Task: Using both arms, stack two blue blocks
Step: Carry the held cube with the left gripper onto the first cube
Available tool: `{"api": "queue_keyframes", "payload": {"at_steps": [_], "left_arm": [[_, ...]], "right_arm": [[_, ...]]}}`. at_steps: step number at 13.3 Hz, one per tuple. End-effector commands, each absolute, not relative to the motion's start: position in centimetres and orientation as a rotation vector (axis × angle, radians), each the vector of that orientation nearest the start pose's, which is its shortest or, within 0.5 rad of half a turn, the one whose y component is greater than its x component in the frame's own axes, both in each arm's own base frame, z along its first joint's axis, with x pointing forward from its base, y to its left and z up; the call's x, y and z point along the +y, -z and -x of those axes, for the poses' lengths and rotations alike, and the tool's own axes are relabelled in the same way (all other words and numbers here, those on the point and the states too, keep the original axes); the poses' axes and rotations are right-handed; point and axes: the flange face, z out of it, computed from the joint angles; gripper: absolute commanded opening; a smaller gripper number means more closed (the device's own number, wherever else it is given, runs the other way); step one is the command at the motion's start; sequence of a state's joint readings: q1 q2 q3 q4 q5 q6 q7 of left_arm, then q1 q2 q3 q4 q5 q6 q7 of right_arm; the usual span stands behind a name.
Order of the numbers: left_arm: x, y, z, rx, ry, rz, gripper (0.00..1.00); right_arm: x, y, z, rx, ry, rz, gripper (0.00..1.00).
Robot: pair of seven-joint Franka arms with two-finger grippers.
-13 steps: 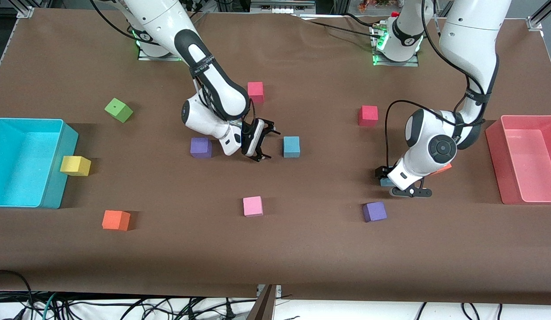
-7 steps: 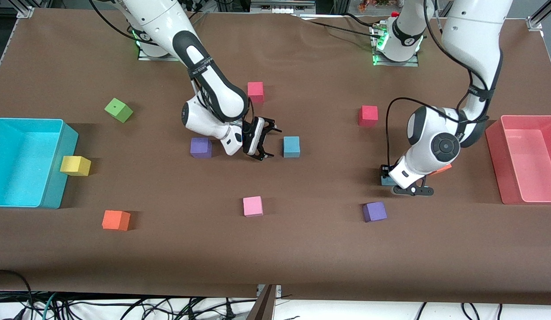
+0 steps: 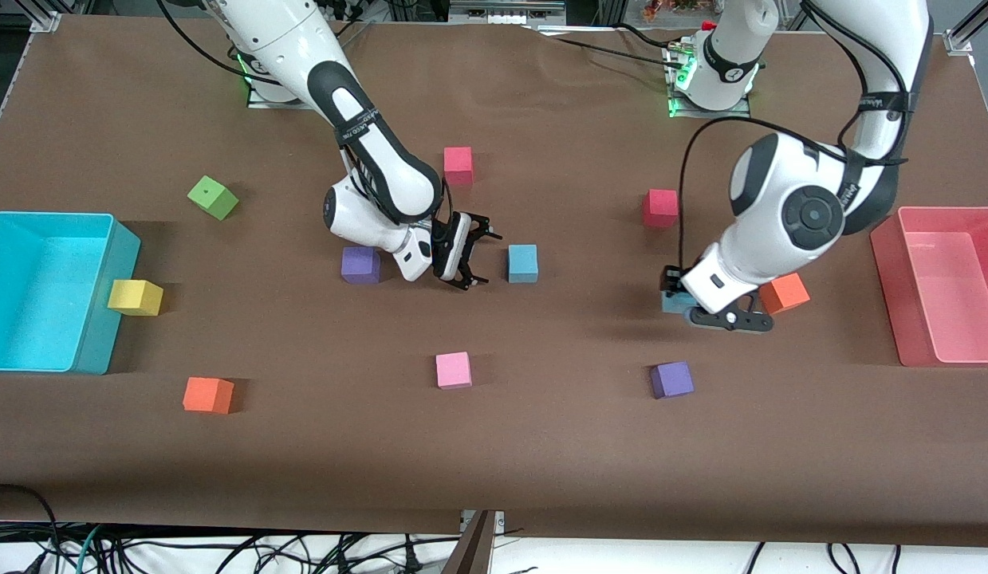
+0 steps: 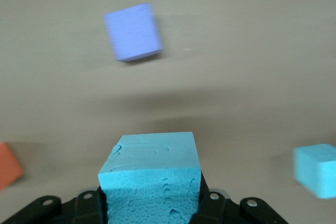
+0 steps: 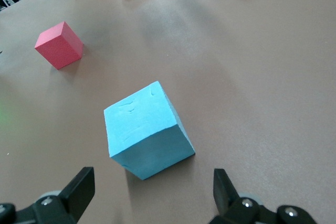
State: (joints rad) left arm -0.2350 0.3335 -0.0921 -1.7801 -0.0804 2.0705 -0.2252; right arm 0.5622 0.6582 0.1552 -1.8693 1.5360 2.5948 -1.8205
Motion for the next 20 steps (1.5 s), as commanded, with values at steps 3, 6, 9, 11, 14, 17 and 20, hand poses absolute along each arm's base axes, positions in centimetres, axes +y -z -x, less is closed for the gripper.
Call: {"api": "queue_keyframes", "payload": {"at_steps": [3, 6, 9, 11, 14, 17, 20], "left_arm": [[-32.8, -36.5, -56.8, -0.059, -0.167, 3.236, 0.0], [-39.6, -33.4, -54.7, -0.115, -0.207, 3.213, 0.0], [-42.6, -31.2, -54.3, -0.161, -0.234, 3.204, 0.0], [-43.7, -30.0, -54.2, -0.198, -0.217, 3.215, 0.0], [-44.3, -28.7, -54.1, -0.213, -0.202, 3.223, 0.0], [-45.5, -27.8, -53.2, -0.237, -0.2, 3.212, 0.0], [-45.6, -27.2, -52.8, -0.225, -0.191, 3.212, 0.0]], "right_arm": [[39.5, -15.8, -49.0, -1.243, 0.598, 1.97, 1.0], [39.5, -15.8, -49.0, -1.245, 0.598, 1.969, 1.0], [39.5, -15.8, -49.0, -1.245, 0.598, 1.969, 1.0], [39.5, -15.8, -49.0, -1.243, 0.598, 1.97, 1.0], [39.5, -15.8, -49.0, -1.241, 0.598, 1.971, 1.0], [39.6, -15.9, -49.0, -1.243, 0.6, 1.969, 1.0], [39.6, -15.9, -49.0, -1.242, 0.6, 1.97, 1.0]]}}
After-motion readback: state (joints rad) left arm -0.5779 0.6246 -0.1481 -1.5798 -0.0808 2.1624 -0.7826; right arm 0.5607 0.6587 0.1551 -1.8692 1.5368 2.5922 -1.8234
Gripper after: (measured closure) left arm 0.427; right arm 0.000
